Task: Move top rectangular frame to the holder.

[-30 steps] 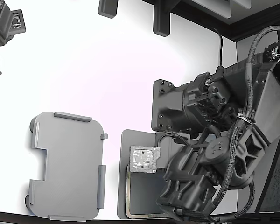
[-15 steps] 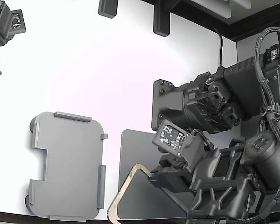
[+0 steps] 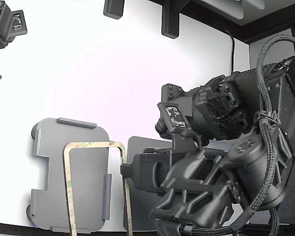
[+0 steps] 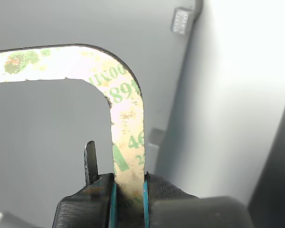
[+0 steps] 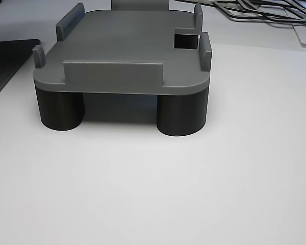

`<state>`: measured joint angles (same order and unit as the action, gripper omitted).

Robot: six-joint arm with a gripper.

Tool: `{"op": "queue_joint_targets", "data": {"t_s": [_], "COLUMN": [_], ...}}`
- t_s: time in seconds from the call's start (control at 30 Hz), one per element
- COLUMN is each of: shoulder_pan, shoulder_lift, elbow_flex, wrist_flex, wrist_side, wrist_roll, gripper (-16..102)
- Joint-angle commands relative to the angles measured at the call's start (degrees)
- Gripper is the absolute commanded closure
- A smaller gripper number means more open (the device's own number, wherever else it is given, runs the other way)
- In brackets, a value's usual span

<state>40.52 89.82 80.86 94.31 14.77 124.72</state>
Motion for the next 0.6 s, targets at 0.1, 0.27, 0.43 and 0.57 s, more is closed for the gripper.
{"op": "queue_joint_targets", "data": {"t_s": [0.1,0.27,0.43,0.57], "shoulder_pan": [-2.5,-4.9,-8.2,-10.3], "shoulder_lift": [-2.9,-4.0,-5.4,-7.1], "elbow_flex": [-5.1,-4.1,-4.7,-6.6], "wrist_flex": [0.5,0.5,0.5,0.5], "wrist_side": [0.1,-1.8,-4.9,-5.8], "wrist_roll": [5.4,4.1,1.7,-0.3], "gripper": [97,97,97,97]}}
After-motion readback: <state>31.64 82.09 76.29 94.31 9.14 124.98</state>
